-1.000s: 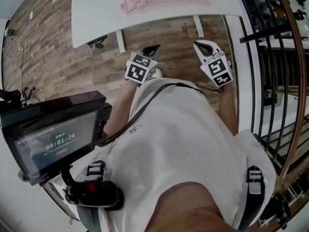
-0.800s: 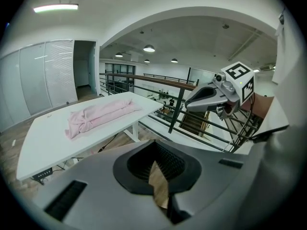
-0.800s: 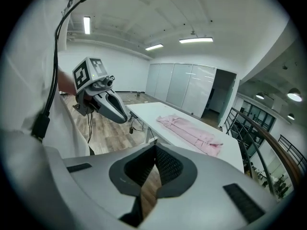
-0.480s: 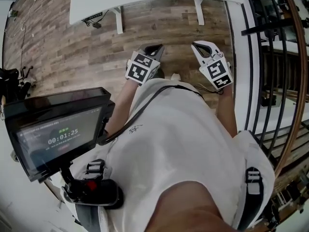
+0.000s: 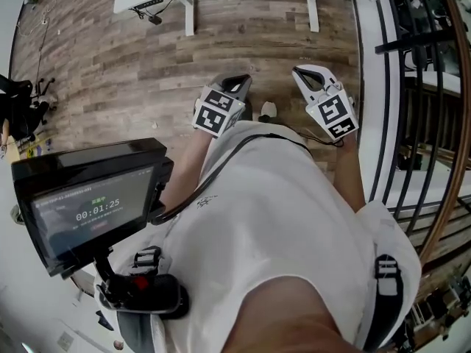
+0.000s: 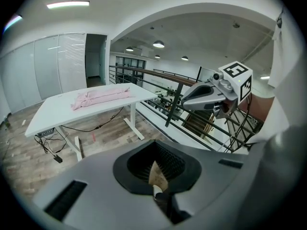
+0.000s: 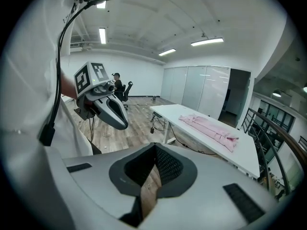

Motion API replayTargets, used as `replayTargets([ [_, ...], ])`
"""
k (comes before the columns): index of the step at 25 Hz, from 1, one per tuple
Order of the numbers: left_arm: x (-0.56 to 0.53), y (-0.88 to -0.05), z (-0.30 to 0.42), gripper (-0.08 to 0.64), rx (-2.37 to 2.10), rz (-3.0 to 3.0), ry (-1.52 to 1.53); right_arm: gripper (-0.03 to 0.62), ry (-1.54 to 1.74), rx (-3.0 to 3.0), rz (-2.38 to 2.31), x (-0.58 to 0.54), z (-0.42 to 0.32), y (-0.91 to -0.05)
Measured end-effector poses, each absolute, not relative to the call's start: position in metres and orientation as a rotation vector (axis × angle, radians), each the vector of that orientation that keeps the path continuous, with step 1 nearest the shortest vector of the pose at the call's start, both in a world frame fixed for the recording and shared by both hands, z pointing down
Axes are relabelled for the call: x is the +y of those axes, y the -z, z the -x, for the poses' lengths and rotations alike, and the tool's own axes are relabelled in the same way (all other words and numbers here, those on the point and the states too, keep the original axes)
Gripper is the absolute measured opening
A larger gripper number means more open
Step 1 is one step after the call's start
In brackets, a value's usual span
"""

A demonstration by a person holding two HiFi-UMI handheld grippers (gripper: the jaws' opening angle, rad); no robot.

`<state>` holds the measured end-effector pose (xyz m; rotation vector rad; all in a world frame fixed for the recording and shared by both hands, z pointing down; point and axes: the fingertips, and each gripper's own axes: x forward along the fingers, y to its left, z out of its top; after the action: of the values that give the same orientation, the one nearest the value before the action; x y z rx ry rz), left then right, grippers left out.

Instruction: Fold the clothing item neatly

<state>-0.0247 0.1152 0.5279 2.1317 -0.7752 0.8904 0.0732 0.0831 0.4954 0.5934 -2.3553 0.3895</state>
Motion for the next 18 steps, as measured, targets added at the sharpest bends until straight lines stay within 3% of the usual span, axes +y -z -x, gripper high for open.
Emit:
replayTargets([
  [18,0.121,-0.519,0.012,0.002,-0.724,-2.173,-0.875,0.003,-0.378,-2.338,-0.623,0.092,-0.079,-0.487],
])
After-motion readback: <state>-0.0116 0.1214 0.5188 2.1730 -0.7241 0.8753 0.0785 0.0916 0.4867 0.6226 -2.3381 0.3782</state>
